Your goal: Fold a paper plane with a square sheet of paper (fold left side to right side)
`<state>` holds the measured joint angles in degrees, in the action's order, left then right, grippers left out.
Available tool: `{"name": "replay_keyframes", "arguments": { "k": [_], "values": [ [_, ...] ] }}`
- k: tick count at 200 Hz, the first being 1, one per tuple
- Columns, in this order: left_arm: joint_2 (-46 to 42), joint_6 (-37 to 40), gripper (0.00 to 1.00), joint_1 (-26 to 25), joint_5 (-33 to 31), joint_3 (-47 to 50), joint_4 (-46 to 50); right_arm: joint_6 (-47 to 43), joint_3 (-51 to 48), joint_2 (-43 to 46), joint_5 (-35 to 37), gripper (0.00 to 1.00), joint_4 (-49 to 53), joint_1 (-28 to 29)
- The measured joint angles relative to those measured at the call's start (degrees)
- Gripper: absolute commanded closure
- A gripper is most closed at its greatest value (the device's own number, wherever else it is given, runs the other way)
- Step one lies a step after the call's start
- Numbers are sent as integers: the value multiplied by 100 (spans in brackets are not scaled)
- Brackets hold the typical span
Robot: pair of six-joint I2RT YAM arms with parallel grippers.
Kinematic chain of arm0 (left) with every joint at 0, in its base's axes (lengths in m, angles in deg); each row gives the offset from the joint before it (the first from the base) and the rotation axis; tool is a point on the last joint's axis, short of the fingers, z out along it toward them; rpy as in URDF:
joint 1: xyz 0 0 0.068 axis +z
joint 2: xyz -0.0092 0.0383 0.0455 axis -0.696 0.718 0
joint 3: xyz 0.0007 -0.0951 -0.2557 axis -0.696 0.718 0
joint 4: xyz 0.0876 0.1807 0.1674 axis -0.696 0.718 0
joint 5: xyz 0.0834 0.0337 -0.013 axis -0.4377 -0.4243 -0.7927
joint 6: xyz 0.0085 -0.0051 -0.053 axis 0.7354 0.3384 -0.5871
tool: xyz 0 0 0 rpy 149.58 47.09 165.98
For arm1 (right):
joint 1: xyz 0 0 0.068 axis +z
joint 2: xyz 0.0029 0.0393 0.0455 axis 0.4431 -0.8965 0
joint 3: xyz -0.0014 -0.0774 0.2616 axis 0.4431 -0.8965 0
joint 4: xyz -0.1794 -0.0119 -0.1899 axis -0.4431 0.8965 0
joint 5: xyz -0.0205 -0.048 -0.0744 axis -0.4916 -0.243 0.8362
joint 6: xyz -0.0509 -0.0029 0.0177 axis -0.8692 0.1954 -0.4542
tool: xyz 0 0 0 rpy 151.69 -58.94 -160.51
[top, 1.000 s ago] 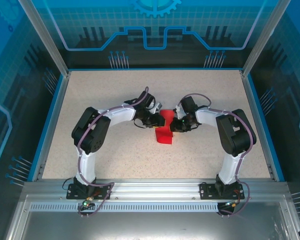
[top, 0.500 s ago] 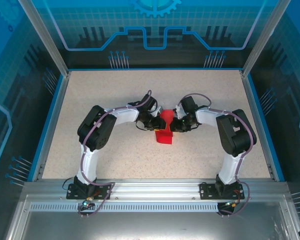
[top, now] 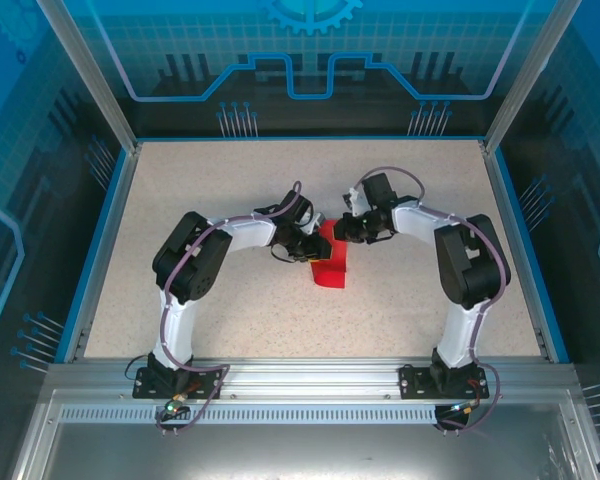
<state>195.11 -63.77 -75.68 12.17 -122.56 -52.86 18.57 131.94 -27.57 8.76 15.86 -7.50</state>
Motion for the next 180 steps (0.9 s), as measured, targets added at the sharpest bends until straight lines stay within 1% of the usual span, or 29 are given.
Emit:
{"name": "replay_keyframes", "arguments": {
  "k": [49, 94, 180],
  "values": [
    [-68, 7, 70, -9, -2, 105, -85, 114, 177, -664, -50, 87, -11, -2],
    [-315, 153, 71, -98, -52, 476, -258, 136, 275, -710, -35, 88, 140, 39],
    [-1012, 437, 70, -538, -55, 1471, -444, 136, 358, -752, -66, 88, 330, 66]
  ]
}}
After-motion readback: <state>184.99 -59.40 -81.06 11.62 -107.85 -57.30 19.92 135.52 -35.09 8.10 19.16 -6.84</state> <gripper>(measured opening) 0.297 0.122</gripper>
